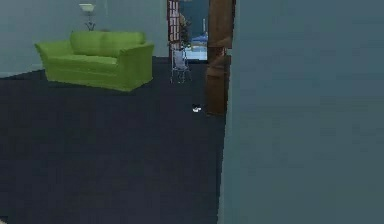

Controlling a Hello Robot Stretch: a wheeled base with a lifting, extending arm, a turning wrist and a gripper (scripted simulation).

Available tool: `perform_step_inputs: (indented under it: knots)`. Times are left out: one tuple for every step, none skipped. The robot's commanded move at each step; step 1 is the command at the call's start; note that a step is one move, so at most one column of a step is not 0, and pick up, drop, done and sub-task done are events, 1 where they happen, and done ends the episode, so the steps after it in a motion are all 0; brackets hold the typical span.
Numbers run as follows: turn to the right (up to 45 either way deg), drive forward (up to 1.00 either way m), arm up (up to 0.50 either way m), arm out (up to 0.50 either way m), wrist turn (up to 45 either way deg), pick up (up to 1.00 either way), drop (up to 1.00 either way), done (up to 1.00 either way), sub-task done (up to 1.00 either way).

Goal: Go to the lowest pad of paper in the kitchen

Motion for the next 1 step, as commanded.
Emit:
perform_step_inputs:
  knots:
    - [0.0,0.45,0.00,0.00,0.0,0.00,0.00,0.00,0.00]
